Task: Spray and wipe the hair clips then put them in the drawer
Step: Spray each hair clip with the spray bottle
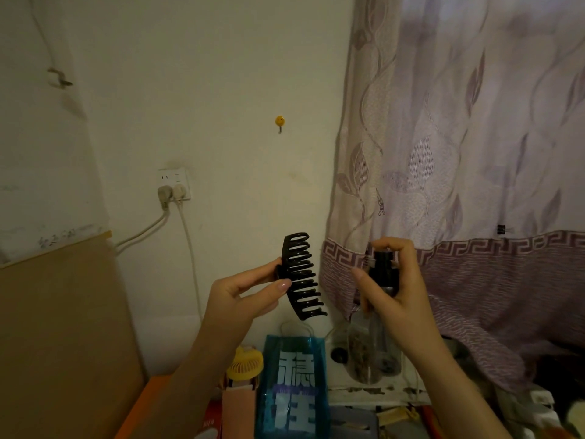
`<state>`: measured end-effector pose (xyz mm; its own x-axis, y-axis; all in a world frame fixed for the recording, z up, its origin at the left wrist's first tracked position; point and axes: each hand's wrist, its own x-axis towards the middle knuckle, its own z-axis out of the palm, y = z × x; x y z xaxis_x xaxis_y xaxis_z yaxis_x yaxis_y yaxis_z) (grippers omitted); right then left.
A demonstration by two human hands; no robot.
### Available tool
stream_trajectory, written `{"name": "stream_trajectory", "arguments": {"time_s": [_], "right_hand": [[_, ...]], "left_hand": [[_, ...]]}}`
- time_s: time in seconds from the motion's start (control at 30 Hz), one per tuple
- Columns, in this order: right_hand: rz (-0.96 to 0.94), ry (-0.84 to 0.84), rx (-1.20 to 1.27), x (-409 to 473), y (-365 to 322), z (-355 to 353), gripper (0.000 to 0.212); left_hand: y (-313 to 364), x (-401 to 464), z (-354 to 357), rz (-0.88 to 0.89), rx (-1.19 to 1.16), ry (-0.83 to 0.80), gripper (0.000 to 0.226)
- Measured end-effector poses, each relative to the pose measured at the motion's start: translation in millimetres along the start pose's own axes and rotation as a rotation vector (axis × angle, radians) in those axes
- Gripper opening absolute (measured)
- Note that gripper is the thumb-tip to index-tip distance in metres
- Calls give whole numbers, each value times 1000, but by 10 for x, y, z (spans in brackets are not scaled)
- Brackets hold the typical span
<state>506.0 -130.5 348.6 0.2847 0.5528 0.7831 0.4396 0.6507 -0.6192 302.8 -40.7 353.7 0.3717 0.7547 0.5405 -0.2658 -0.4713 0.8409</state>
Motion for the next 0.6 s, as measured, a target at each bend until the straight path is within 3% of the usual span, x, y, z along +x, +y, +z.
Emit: {"name": "stream_trajectory", "arguments": {"time_s": [0.6], "right_hand": [[59,26,-64,-298,206,112,26]], "left_hand": [[-18,-61,13,-10,1,22,39]]}}
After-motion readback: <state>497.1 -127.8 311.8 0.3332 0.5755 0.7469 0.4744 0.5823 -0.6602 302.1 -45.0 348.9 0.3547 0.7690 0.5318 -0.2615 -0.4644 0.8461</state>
